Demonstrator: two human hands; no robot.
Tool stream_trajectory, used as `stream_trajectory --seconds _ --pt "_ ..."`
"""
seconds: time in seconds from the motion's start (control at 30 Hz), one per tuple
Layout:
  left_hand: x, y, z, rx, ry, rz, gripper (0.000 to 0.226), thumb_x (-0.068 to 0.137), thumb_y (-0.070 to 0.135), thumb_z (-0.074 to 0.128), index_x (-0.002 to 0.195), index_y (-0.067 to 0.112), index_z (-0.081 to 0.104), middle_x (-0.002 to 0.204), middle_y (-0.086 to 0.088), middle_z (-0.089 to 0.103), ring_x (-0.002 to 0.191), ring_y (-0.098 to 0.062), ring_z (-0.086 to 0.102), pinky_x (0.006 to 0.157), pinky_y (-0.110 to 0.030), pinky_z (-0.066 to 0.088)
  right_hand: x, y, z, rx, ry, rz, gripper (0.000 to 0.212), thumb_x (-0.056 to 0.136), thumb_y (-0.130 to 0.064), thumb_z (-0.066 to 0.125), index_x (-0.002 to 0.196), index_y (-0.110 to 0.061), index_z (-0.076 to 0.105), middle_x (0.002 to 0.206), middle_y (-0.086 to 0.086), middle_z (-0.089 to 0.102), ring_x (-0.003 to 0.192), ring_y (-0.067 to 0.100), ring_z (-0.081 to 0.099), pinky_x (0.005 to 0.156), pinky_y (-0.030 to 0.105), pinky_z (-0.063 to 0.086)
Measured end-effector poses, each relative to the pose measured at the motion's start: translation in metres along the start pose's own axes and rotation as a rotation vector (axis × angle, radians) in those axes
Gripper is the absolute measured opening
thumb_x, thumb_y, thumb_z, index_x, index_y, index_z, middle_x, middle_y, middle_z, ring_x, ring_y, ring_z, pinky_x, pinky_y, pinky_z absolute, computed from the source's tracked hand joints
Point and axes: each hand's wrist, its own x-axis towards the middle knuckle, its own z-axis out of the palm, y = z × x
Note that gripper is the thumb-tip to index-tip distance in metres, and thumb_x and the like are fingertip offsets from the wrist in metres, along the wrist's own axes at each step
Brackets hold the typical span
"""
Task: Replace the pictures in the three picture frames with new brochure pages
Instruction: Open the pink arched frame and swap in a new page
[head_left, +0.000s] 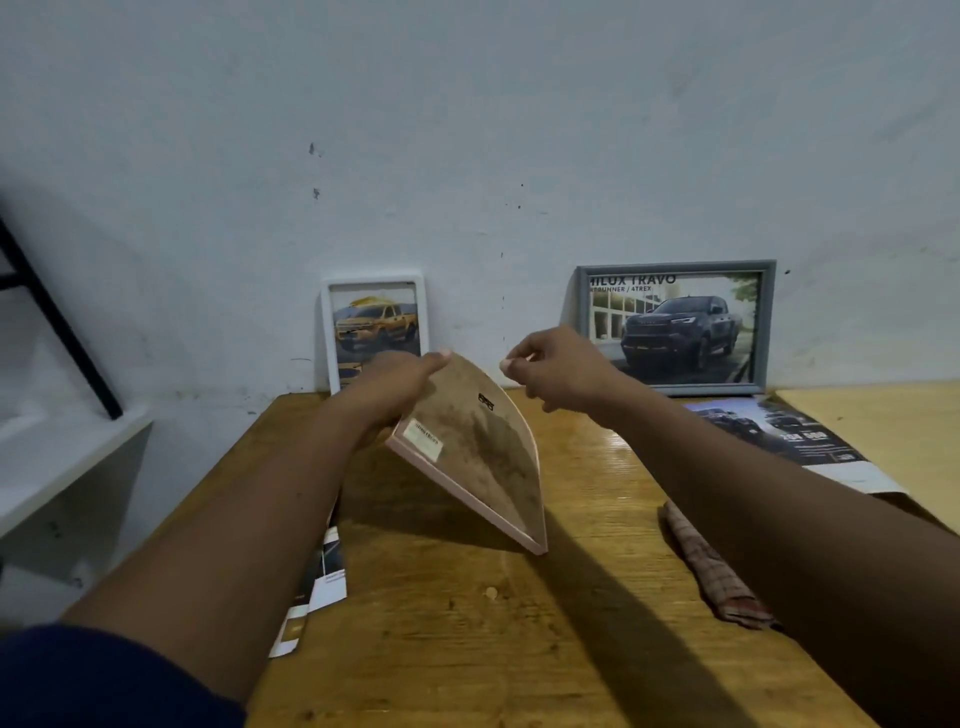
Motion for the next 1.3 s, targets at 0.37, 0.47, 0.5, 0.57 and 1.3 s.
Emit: stream_trajectory --seconds 0.37,0.47,0.5,0.57,1.3 --pt "-0.011 -0.064 0.032 0.15 -0.128 -0.139 0.038 0.101 0.04 0.055 0.12 0.008 0.064 0.105 -0.008 0.07 0.09 -0.022 0.068 0.066 -0.031 0.06 -0.036 0.103 0.038 -0.382 -0.049 0.217 0.038 0.095 -0.034 0.058 0.128 -0.015 0.06 0.127 0.008 0.059 0.107 0.021 0.056 0.09 0.036 0.052" --pt "-0.016 -0.075 0.046 0.219 -0.155 -0.117 0.033 0.1 0.038 0.057 0.121 0.014 0.064 0.103 -0.005 0.072 0.092 -0.021 0.07 0.074 -0.038 0.061 -0.044 0.116 0.043 -0.465 -0.024 0.184 0.034 0.094 -0.037 0.057 0.121 -0.018 0.062 0.126 0.008 0.054 0.112 0.025 0.051 0.095 0.039 0.048" --pt "-0.016 -0.078 0.049 0.31 -0.136 -0.06 0.032 0.1 0.038 0.057 0.12 0.015 0.065 0.102 -0.004 0.072 0.092 -0.02 0.07 0.079 -0.041 0.061 -0.045 0.119 0.044 -0.472 -0.015 0.178 0.035 0.094 -0.037 0.056 0.121 -0.018 0.062 0.127 0.008 0.053 0.113 0.025 0.051 0.096 0.04 0.047" --pt "-0.015 -0.083 0.052 0.457 -0.091 0.035 0.033 0.101 0.038 0.056 0.122 0.016 0.065 0.101 -0.002 0.071 0.091 -0.018 0.068 0.08 -0.039 0.059 -0.047 0.122 0.044 -0.483 -0.015 0.163 0.037 0.094 -0.038 0.056 0.124 -0.018 0.061 0.128 0.008 0.053 0.115 0.024 0.05 0.097 0.04 0.047" --pt "0.012 -0.124 0.072 0.511 -0.007 0.317 0.055 0.104 0.055 0.031 0.151 0.028 0.038 0.147 0.0 0.051 0.138 -0.024 0.044 0.108 -0.046 0.042 0.022 0.11 0.067 -0.551 -0.194 -0.023 0.057 0.097 -0.048 0.048 0.147 -0.023 0.035 0.153 0.005 0.041 0.142 0.026 0.033 0.113 0.053 0.025"
